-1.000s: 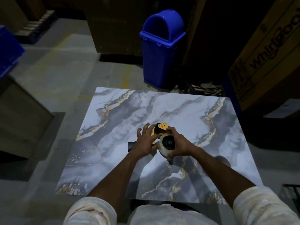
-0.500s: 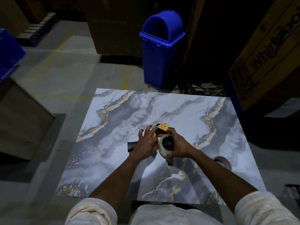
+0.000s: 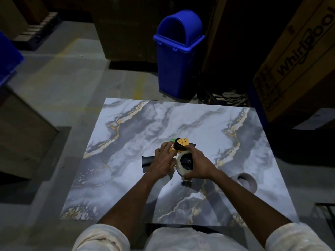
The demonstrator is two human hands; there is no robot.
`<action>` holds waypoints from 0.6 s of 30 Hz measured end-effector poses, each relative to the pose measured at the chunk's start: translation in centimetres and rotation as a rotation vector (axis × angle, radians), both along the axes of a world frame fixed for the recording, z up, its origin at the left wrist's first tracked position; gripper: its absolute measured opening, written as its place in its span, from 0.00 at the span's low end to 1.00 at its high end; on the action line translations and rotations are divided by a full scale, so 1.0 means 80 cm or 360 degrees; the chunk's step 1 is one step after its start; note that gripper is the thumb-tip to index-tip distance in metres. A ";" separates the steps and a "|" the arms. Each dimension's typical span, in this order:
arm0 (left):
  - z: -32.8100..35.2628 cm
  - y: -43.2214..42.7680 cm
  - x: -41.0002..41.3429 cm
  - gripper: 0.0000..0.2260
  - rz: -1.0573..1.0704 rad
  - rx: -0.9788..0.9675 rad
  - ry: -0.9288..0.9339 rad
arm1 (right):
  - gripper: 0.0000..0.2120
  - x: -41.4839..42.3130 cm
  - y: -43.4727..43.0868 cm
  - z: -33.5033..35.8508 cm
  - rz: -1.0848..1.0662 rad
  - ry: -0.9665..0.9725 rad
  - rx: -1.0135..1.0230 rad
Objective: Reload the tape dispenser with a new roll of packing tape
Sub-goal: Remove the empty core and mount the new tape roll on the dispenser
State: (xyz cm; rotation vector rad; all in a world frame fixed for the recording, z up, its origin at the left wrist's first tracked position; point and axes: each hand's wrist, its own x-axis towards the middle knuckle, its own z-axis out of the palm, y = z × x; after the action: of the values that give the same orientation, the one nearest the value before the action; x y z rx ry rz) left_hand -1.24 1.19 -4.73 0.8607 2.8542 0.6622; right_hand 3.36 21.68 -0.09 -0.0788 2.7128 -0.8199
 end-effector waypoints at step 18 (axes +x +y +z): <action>0.037 0.009 0.103 0.15 0.1134 0.0660 -0.0627 | 0.44 -0.015 -0.051 0.017 0.0094 -0.0065 0.0572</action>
State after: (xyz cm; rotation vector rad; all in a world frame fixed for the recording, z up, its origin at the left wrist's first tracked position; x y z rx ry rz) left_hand 6.98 1.87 -1.75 -0.3008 2.6322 1.3410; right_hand 2.14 17.62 1.24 -0.0609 2.7567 -0.3051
